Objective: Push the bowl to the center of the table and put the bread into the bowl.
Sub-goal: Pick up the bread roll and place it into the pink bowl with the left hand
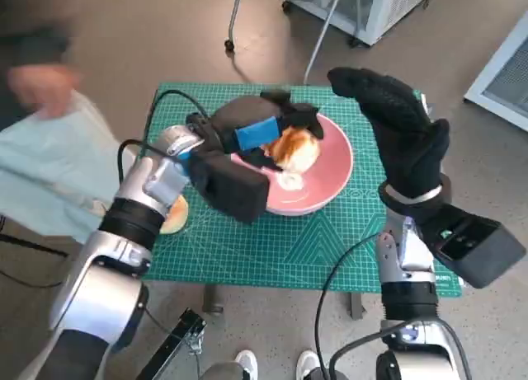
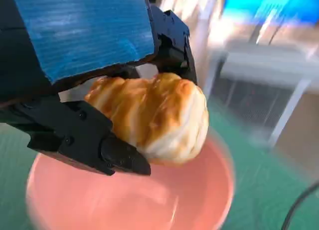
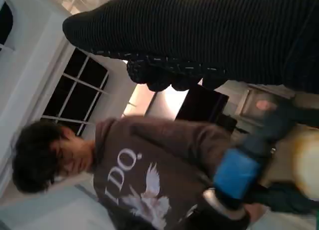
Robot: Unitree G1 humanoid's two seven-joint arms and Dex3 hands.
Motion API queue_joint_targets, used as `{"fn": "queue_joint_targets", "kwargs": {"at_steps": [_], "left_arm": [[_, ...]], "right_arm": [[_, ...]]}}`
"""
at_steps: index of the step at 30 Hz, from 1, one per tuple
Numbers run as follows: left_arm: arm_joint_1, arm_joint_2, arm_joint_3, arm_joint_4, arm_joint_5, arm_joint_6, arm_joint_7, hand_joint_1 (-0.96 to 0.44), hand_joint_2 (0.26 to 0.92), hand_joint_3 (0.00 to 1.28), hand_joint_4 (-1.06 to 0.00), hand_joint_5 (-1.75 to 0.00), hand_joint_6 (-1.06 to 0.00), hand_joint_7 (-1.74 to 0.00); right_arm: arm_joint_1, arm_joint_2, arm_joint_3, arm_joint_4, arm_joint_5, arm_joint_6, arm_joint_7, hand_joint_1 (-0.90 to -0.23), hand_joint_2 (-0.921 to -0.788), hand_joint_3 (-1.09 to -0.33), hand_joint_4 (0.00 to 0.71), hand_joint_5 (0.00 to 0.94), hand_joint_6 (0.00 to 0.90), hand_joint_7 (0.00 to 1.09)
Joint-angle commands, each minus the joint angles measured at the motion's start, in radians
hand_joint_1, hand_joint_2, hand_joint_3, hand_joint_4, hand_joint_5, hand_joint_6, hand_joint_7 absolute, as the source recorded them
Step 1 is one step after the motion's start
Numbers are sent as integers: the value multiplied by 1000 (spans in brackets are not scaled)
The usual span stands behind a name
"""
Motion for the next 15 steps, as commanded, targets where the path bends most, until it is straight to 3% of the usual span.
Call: {"fn": "queue_joint_targets", "kwargs": {"at_steps": [1,8,15], "left_arm": [[-4,6,3,-63,-13,54,-41,-55,768,78,-7,-23,-8,-317],[29,47,29,-88,-27,-50,38,-174,793,46,1,1,1,-342],[72,119,99,-169,-97,-101,31,-208,808,31,-51,-20,-17,-494]], "right_arm": [[24,-5,-3,0,-11,-3,-12,-728,-921,-758,303,38,11,920],[16,-2,-4,12,-26,-15,-28,-717,-921,-772,302,37,12,911],[13,7,1,23,-32,-31,-34,-716,-921,-773,304,39,12,908]]}}
